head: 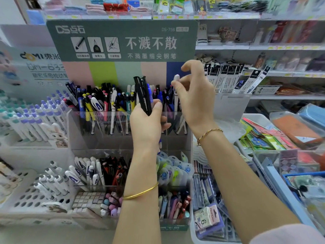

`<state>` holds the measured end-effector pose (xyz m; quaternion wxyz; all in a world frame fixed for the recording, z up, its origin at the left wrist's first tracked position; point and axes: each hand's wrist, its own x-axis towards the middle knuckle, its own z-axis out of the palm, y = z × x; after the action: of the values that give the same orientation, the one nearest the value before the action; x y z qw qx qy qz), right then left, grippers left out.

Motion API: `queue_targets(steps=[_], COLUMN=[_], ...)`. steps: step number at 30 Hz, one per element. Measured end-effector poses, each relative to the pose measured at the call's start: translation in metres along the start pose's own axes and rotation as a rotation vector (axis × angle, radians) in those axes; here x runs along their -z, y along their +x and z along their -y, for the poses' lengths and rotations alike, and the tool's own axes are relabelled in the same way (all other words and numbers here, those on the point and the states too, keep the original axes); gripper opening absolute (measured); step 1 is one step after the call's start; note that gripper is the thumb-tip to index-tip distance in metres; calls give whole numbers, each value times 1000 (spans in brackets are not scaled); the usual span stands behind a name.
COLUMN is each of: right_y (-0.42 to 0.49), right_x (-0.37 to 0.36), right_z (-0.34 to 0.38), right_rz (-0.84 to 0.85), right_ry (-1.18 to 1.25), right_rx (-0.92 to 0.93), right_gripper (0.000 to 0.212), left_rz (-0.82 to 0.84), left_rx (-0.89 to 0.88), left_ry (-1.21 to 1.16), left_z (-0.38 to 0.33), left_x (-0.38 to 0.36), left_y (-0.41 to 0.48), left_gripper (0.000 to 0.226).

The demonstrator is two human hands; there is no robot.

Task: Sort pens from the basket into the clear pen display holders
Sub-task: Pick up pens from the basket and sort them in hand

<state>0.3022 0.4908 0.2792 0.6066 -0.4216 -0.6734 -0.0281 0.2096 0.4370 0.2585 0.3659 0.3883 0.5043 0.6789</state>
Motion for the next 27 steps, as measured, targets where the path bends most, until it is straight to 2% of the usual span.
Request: queue_targets(steps=[6,12,16,18,20,23,25,27], right_y=[6,0,-1,4,6,2,-1,-1], right_x=[-1,-8,-1,7,13,22,27,32], right_z=[4,-4,-9,-11,-14,-13,-9,-5], right_rz=[-80,118,99,173,212,113,68,118], right_ry=[-26,-192,-348,-385,-335,-161,-40,114], right_rx=[53,41,52,-2,-68,-134,-200,-306], right_gripper=[15,12,13,15,20,28,26,18], left_rz=[1,1,24,43,78,147,188,236], left_rx=[18,14,26,16,-2,-33,-41,-35], left_ry=[25,19,5,11,30,2,-38,-62], left_z=[0,1,1,1,0,-2,-3,-4], left_x=[1,-1,-2,-2,-3,-5,-5,-6], left_y=[5,6,7,6,4,1,-1,-2], left_gripper=[8,10,12,11,10,12,10,7])
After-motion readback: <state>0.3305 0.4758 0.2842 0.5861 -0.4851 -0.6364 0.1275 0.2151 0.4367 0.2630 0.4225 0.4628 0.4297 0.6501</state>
